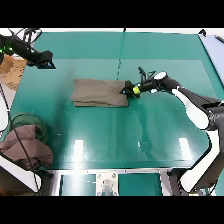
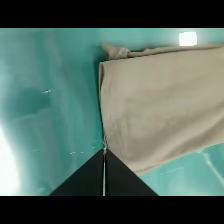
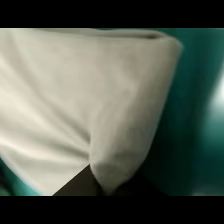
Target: Fold the shirts.
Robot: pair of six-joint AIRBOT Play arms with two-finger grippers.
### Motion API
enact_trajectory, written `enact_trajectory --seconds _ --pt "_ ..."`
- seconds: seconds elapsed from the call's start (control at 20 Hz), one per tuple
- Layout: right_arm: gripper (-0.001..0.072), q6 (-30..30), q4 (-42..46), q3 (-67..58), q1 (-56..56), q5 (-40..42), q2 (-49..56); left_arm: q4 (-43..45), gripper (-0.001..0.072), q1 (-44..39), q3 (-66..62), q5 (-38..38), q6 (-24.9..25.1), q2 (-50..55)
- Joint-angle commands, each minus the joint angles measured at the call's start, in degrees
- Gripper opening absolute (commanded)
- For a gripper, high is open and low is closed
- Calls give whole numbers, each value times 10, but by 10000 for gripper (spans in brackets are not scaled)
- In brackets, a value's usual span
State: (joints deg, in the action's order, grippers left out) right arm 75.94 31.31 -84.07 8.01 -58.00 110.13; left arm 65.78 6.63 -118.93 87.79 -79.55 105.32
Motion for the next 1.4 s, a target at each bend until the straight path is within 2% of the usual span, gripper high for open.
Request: enact_trajectory --seconds 0.0,0.1,0.4,0.6,0.85,1.05,1.25,1.3,1.35 --pt "14 2 -15 -64 -22 -16 -11 45 25 0 0 4 -12 0" --pt "13 28 22 -66 -83 -19 -57 46 25 0 0 14 -12 0" --pt "12 136 256 -38 -363 -96 -212 45 25 0 0 17 -12 0" --pt "12 138 309 23 -583 -107 -292 45 25 0 0 17 -12 0" --pt "13 96 321 163 -787 -113 -310 41 25 0 0 17 -15 0" --pt "13 74 330 300 -857 -58 -310 27 25 0 0 19 -15 0" --pt "15 77 388 317 -864 -40 -310 26 25 0 0 26 -15 0" --pt "75 80 402 311 -864 -45 -310 26 25 0 0 29 -15 0" --pt "235 81 417 302 -864 -58 -310 25 25 0 2 28 -15 0"
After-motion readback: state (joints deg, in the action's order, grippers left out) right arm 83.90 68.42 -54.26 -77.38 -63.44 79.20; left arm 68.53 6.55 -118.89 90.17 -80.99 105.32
